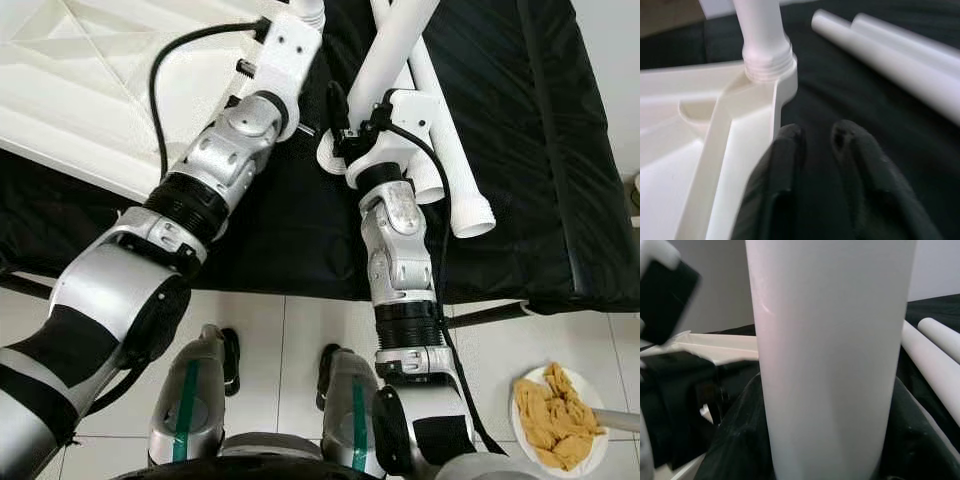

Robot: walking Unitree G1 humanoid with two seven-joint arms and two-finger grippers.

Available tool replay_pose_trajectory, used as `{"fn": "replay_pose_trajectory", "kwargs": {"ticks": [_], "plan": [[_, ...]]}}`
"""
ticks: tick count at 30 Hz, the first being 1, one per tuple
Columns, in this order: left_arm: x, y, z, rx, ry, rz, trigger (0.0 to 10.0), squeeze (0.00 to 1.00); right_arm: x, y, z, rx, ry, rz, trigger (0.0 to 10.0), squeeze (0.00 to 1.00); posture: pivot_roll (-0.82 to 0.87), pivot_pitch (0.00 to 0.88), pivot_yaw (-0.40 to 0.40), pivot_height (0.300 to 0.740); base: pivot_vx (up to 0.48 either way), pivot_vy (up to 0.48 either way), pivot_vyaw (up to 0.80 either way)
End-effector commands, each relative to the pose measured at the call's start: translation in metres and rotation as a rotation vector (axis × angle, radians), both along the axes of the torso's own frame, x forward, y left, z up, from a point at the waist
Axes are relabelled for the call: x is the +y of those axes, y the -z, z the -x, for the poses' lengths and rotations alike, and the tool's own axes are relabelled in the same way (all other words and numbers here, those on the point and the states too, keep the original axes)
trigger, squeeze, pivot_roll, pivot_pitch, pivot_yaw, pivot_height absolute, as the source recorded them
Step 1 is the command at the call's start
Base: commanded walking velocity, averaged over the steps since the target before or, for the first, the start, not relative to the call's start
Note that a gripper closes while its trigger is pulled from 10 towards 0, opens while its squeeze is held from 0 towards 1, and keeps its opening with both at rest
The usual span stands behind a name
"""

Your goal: Building children table

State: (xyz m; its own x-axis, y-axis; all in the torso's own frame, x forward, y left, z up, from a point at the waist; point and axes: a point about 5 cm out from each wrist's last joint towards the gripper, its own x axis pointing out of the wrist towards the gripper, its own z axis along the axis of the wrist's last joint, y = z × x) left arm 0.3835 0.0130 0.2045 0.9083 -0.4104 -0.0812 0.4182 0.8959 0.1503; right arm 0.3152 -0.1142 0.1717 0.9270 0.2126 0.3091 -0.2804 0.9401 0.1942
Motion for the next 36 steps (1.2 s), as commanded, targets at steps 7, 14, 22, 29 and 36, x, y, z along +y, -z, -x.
{"fn": "replay_pose_trajectory", "kwargs": {"ticks": [7,14,22,29,36], "plan": [[0.04,-0.003,-0.005,-0.028,-0.023,0.028,10.0,1.0,-0.003,0.0,-0.002,-0.005,0.002,0.002,10.0,0.0,0.1,0.108,-0.041,0.74,0.0,0.0,0.0],[0.076,0.001,-0.004,-0.038,-0.077,-0.026,10.0,1.0,-0.004,-0.001,-0.003,-0.007,0.003,0.002,10.0,0.0,0.11,0.094,-0.048,0.74,0.0,0.0,0.0],[0.116,0.007,0.019,-0.016,0.038,-0.086,10.0,0.0,-0.004,-0.002,-0.005,-0.014,0.0,0.005,10.0,0.0,0.11,0.083,-0.059,0.74,0.0,0.0,0.0],[0.137,0.007,0.041,0.032,0.157,-0.096,10.0,0.0,-0.003,-0.003,-0.007,-0.016,-0.008,0.01,10.0,0.0,0.12,0.072,-0.067,0.74,0.0,0.0,0.0],[0.146,0.01,0.052,0.067,0.178,-0.164,10.0,0.0,-0.003,-0.003,-0.007,-0.019,-0.011,0.013,10.0,0.0,0.11,0.07,-0.069,0.74,0.0,0.0,0.0]]}}
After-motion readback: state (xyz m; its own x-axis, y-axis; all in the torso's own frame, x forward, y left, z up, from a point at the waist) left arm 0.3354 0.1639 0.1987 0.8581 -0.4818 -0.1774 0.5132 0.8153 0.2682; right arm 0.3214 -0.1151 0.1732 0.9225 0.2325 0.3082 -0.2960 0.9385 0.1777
